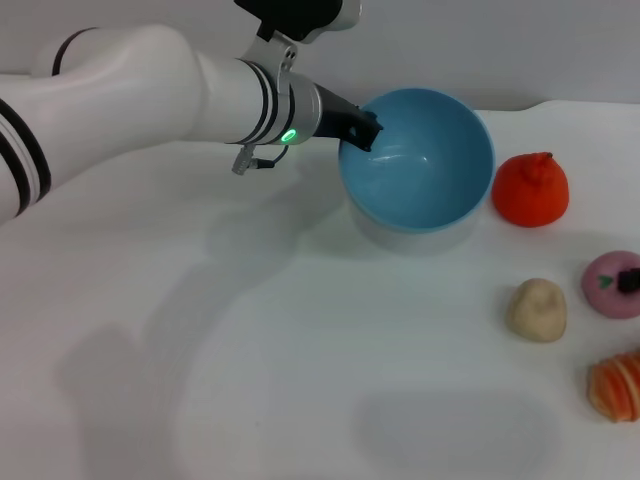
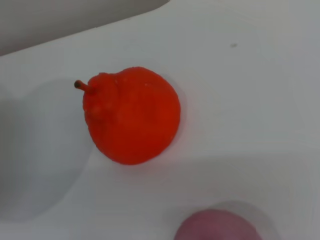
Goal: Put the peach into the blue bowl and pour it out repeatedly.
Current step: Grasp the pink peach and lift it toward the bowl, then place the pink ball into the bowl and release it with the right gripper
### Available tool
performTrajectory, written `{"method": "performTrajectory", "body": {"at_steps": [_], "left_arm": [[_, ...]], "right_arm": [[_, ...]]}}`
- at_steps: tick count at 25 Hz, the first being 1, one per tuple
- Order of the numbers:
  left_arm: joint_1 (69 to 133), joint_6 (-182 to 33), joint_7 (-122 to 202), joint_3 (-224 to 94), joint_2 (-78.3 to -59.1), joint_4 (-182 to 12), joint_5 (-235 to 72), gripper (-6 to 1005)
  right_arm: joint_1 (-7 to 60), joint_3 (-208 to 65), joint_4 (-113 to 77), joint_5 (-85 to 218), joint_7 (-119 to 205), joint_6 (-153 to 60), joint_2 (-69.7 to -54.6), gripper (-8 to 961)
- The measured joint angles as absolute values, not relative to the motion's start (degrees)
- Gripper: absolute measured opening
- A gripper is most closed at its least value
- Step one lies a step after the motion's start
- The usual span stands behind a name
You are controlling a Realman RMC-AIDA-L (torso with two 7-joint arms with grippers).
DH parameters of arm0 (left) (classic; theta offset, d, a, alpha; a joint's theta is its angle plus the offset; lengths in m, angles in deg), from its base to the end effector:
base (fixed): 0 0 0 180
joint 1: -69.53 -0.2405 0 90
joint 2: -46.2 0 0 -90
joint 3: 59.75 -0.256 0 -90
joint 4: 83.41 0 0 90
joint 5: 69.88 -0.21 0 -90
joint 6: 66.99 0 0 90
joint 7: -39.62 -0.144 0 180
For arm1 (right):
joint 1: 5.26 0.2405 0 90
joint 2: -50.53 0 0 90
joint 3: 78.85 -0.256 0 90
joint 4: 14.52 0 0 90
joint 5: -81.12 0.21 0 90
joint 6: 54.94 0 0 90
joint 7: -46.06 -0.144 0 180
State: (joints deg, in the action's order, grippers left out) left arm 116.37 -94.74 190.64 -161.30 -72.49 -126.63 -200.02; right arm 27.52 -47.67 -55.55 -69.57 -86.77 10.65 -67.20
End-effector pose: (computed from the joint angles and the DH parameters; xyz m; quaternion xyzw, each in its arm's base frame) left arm -0.1542 0.4353 -0.0938 -0.9015 -0.2800 -0.0216 0.3293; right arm 0.3599 0.3529 0.0311 -0.7337 0.6179 0.0288 0.2813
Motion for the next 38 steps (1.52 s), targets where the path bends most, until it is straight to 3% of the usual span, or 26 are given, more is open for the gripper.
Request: {"method": "performTrajectory", "body": {"at_steps": [8,19,25,33,38], "left_arm": [[116.15,-94.19,190.64,-161.44,-72.45,-126.67,-199.95,-1],[117.04,-95.27,190.62,-163.94,-72.65,-126.83,-199.69,0],[119.11,-98.43,193.34,-164.49,-72.89,-127.16,-199.60,-1],[118.84,-99.14,194.14,-165.77,-72.90,-127.87,-198.95,-1],[118.54,-99.12,194.16,-165.84,-72.89,-127.98,-198.90,-1]], "right_arm": [[27.17,-47.56,-55.94,-65.78,-85.65,8.51,-67.67,265],[24.49,-46.69,-71.36,-42.18,-80.15,25.52,-67.74,186],[27.94,-40.75,-71.26,-38.38,-82.01,30.28,-67.73,161],[33.65,-36.20,-59.35,-37.31,-77.49,20.62,-67.77,77],[35.37,-33.49,-57.38,-37.01,-74.84,19.47,-67.86,213]]}}
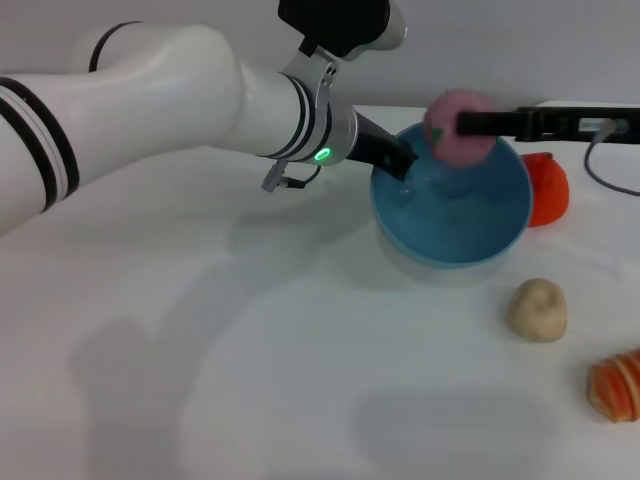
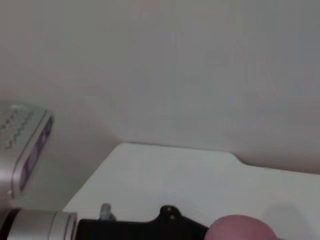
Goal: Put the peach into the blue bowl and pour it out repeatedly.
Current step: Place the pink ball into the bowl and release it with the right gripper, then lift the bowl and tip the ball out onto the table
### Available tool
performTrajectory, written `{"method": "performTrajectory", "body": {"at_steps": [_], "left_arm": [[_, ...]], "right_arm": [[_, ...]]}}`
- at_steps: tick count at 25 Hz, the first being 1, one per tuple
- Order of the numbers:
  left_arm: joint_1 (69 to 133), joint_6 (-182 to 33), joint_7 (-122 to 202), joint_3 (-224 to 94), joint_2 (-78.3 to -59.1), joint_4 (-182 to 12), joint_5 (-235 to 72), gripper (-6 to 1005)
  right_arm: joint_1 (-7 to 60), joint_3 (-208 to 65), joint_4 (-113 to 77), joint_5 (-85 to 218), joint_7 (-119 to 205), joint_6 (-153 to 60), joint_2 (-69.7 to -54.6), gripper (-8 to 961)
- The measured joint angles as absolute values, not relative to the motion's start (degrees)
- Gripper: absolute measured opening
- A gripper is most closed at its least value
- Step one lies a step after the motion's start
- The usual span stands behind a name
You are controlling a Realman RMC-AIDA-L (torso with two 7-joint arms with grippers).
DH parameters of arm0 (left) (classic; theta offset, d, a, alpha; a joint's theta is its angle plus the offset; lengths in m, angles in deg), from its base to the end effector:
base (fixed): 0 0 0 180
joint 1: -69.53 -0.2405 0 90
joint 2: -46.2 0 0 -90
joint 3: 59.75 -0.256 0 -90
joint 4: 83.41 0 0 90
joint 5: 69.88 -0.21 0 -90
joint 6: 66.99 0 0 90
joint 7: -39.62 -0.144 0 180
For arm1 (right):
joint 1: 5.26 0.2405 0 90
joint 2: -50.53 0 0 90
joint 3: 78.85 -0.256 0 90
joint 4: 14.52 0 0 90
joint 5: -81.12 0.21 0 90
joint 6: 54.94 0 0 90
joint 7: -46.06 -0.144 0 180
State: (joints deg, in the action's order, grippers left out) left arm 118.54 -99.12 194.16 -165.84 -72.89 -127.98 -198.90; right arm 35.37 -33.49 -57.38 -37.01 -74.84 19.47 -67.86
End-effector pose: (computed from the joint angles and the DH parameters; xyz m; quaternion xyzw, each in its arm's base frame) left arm -0.1343 0.4203 -0.1134 -0.9187 -0.2763 -0.0028 0.2823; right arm 0.2095 0.4067 0.0093 -0.8619 0.4354 0.2129 0.1488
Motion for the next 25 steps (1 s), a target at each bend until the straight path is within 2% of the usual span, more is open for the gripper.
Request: {"method": "performTrajectory", "body": {"at_steps": [6,11,14,20,25], "left_arm": [[117.79,-98.14,194.19,-165.83,-72.76,-127.73,-198.91,0],[117.66,-97.08,194.21,-165.83,-72.71,-127.50,-198.91,0],[117.47,-96.54,194.21,-165.82,-72.71,-127.41,-198.91,0],[117.06,-95.18,193.71,-166.00,-72.63,-127.38,-198.90,-1],[116.99,-92.33,193.68,-167.49,-72.63,-126.82,-199.00,0]], "right_arm": [[34.98,-31.17,-56.66,-37.11,-74.46,18.47,-67.86,424],[32.89,-31.63,-56.80,-34.60,-71.52,18.42,-68.02,444],[28.90,-32.08,-58.82,-28.53,-65.83,17.28,-67.96,455],[17.98,-33.36,-59.74,-6.10,-34.34,8.10,-68.17,468],[12.69,-35.04,-51.37,11.25,-5.84,5.39,-68.31,468]]}}
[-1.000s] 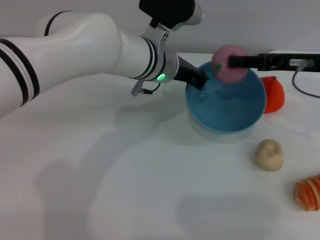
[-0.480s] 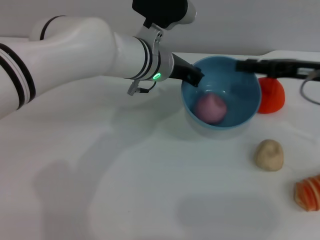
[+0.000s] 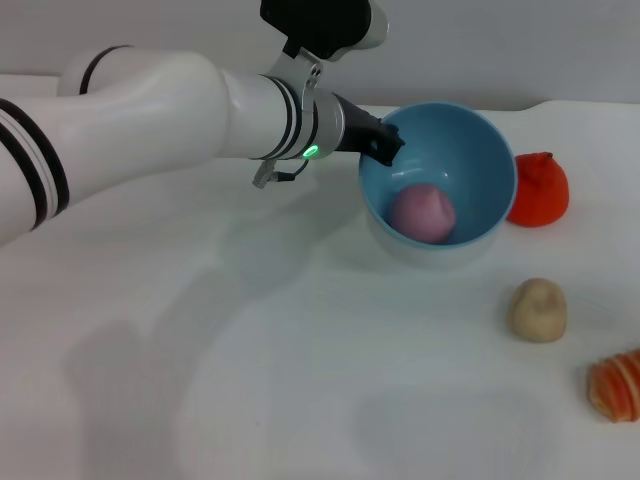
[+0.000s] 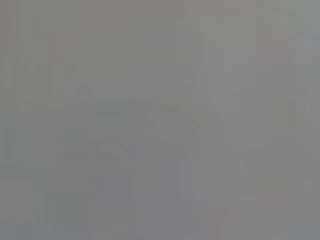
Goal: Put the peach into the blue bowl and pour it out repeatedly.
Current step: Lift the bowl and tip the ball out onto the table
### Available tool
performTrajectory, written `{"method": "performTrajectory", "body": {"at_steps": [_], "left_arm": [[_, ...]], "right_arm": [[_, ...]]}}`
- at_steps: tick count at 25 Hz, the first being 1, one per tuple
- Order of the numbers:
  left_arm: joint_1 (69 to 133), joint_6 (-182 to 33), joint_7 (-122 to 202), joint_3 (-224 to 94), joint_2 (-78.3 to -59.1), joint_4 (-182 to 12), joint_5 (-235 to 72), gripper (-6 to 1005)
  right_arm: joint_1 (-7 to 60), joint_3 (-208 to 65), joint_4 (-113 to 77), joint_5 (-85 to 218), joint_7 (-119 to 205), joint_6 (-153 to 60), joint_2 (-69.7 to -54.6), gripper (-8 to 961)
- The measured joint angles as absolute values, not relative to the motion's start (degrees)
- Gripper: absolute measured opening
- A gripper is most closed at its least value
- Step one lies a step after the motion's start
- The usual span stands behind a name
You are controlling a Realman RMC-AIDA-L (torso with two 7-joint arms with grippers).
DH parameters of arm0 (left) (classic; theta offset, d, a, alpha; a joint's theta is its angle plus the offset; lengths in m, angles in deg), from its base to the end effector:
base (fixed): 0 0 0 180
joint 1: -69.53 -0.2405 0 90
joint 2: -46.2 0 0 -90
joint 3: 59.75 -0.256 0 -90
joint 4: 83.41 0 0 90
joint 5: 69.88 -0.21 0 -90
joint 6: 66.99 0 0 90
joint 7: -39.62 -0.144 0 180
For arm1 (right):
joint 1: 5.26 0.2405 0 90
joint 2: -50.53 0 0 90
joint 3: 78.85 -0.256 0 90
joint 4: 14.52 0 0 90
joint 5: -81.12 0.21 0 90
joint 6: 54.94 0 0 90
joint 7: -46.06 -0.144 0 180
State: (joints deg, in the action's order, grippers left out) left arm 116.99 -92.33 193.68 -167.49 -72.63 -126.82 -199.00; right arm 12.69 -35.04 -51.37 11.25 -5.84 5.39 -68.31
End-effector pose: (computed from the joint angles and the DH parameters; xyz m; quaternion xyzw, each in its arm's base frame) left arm -0.1451 0.4260 -0.1097 -0.9100 -0.2651 -0.0214 0.3182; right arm 0.3399 0.3470 0.0781 -0.7635 0.2173 0.2822 0.5387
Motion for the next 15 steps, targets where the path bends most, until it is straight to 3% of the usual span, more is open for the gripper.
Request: {"method": "performTrajectory", "body": {"at_steps": [10,15], "left_arm": [[118.54,-88.18,187.38,-168.82,-72.71,-128.57,-199.35,0],[119.50,-83.86,180.45,-171.76,-72.80,-130.84,-199.40,-1]], "right_arm": [[11.80,-41.48,-25.34,28.23,29.15,14.31,-68.40,467],[12.01,-41.87,-16.85,38.36,31.80,18.18,-68.49,467]]}}
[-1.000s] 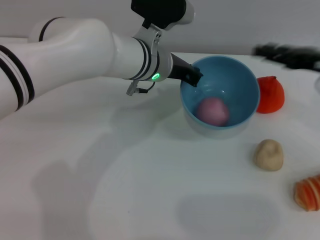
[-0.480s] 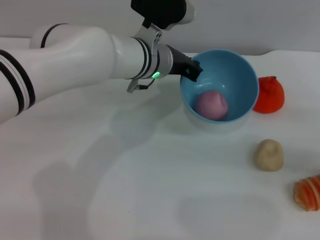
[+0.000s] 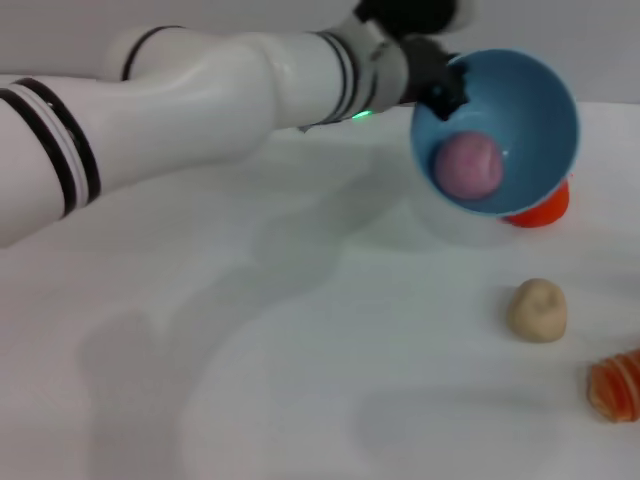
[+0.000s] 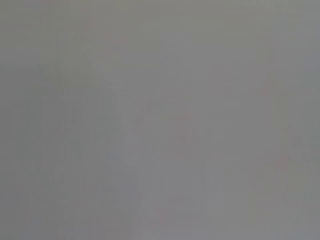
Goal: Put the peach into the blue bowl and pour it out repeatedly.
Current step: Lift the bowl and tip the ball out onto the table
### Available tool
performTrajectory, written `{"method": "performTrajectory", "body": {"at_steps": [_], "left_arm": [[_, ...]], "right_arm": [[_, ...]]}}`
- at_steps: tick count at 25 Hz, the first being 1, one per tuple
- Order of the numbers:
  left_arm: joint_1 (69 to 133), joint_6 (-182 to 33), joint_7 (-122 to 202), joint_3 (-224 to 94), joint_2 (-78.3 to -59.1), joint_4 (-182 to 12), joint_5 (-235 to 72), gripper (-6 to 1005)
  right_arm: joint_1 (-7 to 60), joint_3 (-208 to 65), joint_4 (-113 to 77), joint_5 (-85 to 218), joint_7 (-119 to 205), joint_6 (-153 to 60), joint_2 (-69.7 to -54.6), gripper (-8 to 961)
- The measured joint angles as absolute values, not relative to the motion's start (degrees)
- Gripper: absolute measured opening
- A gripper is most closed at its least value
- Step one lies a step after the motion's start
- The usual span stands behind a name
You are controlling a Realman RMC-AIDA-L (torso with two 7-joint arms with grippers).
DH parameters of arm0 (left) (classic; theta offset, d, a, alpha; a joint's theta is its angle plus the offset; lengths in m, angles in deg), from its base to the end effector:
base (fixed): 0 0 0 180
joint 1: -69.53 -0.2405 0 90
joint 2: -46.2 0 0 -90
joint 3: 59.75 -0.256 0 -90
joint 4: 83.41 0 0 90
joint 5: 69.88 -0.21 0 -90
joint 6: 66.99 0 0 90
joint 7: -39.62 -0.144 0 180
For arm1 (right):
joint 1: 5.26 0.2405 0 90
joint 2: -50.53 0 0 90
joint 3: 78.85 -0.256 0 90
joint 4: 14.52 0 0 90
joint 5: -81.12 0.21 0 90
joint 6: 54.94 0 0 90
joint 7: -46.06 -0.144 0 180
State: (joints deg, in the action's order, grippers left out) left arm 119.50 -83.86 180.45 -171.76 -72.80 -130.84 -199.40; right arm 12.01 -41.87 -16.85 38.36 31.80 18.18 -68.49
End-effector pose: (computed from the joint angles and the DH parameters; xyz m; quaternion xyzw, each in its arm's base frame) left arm -0.0904 0.4321 -0.1114 -0.9330 -0.0721 -0.0480 0.3493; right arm 0.3935 0.2707 0.0248 -0.6446 0.2637 0.2584 0.6695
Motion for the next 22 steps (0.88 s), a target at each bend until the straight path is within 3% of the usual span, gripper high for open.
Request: {"method": "performTrajectory", "body": {"at_steps": [10,22], "left_arm": [[118.90,-69.78,161.17,-183.44,-72.89,-132.46,-199.43,0],[111.94,-42.29,139.19,-198.73,-72.89,-130.38,-199.42,-1]], "right_arm": [[11.45,-43.10,-12.48,43.37,31.41,18.74,-68.58,467],[11.97,-43.89,-11.95,44.64,31.41,18.24,-68.64,467]]}}
